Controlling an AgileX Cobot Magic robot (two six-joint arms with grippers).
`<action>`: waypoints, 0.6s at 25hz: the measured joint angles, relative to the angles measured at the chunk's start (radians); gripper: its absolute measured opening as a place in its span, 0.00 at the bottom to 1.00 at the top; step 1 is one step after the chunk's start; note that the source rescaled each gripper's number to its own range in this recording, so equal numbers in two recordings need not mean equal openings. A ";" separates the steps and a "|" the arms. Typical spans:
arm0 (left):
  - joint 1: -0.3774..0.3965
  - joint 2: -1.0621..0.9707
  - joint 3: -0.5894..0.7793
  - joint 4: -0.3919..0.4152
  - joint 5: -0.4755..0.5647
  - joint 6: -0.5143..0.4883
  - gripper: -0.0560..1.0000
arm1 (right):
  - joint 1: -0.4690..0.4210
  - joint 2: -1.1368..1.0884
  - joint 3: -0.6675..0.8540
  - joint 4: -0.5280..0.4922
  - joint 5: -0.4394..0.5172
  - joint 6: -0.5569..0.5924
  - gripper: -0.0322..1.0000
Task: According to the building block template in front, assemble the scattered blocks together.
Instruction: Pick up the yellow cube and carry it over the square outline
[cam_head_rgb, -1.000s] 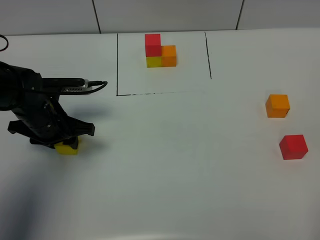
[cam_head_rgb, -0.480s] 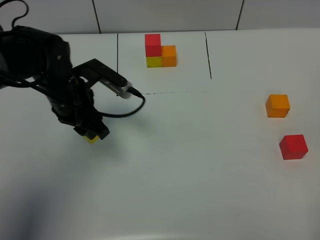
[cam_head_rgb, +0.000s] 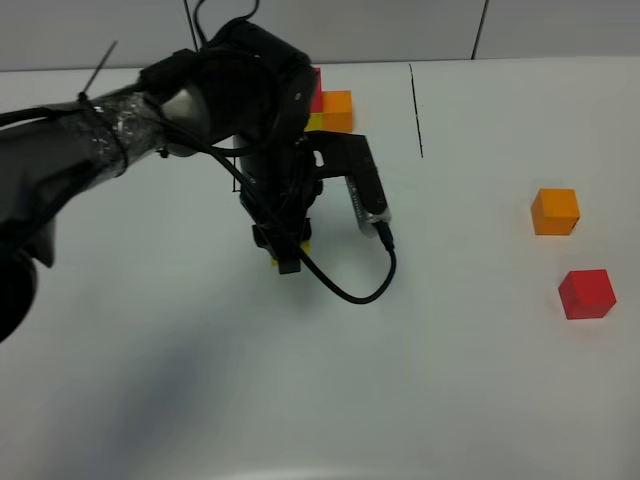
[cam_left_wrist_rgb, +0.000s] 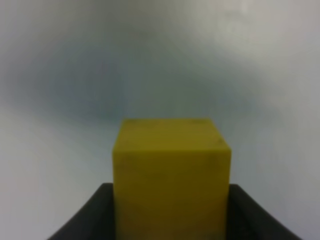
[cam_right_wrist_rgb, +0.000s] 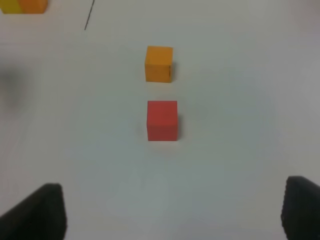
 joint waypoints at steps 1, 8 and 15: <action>-0.008 0.028 -0.045 0.000 0.009 0.012 0.07 | 0.000 0.000 0.000 0.000 0.000 0.000 0.75; -0.037 0.182 -0.252 -0.003 0.058 0.063 0.07 | 0.000 0.000 0.000 0.003 0.000 0.000 0.75; -0.037 0.231 -0.270 -0.035 0.037 0.068 0.07 | 0.000 0.000 0.000 0.004 0.000 0.000 0.75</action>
